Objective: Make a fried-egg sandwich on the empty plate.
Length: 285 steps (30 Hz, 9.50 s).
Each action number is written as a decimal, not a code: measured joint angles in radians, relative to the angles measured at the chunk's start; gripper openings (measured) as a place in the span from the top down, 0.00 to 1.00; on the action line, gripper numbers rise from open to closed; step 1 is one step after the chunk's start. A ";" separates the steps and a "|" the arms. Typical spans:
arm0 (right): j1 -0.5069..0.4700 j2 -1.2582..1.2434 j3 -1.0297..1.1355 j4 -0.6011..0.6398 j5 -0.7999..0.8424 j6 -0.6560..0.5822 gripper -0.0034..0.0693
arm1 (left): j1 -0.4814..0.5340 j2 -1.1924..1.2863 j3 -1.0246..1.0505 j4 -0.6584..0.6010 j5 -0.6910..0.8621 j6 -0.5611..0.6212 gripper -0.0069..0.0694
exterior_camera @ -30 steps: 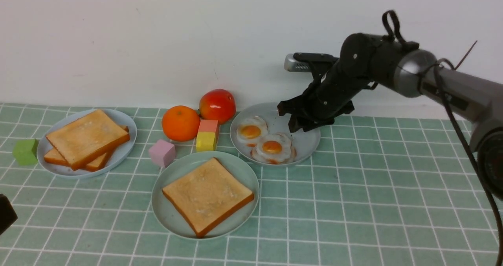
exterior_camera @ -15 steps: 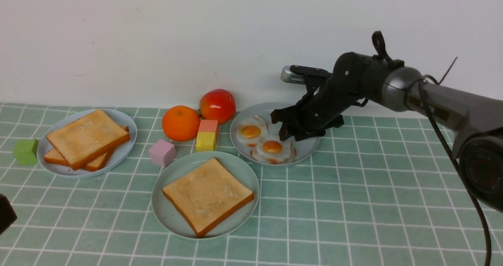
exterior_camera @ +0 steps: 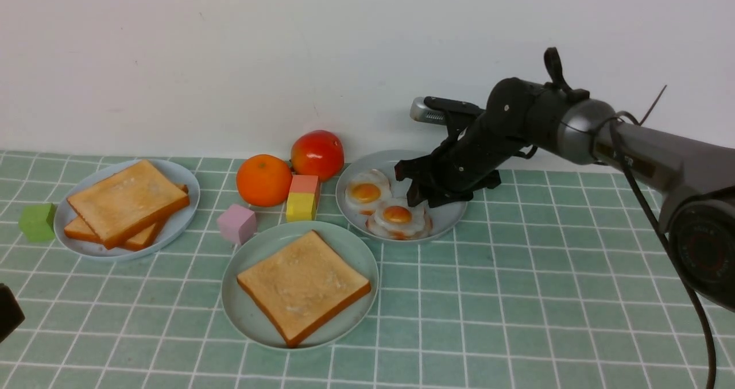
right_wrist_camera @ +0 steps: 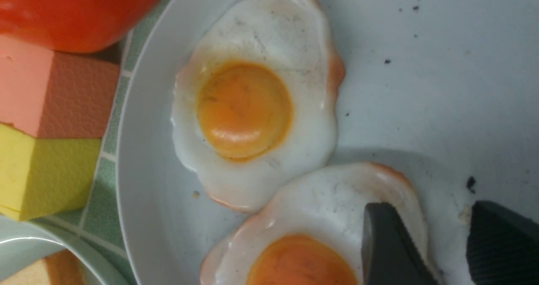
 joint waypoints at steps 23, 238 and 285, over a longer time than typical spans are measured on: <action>0.000 0.003 -0.003 0.020 0.027 0.001 0.55 | 0.000 0.000 0.000 0.003 0.000 0.000 0.91; 0.289 -1.678 0.814 -0.405 0.521 0.131 0.77 | 0.013 1.515 -0.696 0.014 0.252 0.690 0.88; 0.289 -2.162 1.233 -0.446 0.464 0.431 0.96 | -0.119 -0.046 0.282 -0.295 -0.454 0.366 0.93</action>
